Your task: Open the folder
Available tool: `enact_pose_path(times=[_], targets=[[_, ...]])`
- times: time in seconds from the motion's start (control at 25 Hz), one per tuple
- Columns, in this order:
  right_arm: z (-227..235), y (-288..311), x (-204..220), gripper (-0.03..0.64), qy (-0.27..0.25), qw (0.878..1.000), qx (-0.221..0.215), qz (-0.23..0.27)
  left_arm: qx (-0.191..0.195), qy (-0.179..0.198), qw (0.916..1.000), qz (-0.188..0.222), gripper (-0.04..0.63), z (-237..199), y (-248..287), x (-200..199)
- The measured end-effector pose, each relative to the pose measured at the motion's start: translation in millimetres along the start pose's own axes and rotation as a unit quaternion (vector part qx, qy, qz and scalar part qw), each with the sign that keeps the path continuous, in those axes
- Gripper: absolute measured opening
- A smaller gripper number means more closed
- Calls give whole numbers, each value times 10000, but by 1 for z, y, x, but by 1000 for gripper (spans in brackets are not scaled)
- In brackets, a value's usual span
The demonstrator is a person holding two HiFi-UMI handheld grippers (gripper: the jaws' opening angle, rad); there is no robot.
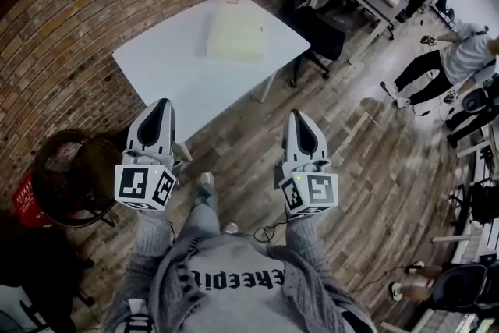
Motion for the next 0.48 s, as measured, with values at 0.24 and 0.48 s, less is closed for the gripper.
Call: enact_pose_path(times=[0.24, 0.48], targets=[[26, 48, 6, 5, -40, 9999, 130, -16, 167, -32, 9999, 1, 12, -11, 64, 14], [48, 109, 12, 5, -58, 9996, 265, 52, 344, -40, 9994, -50, 11, -29, 134, 20]])
Point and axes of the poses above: the fingertips, and each gripper's own axes: y forward along the fingers, z to its right, x out of its underside, the point moved 8 cm from there along -y, backward along the fingers, and after that the axes turned 8 degrees about -x, right-handed, at the moved point
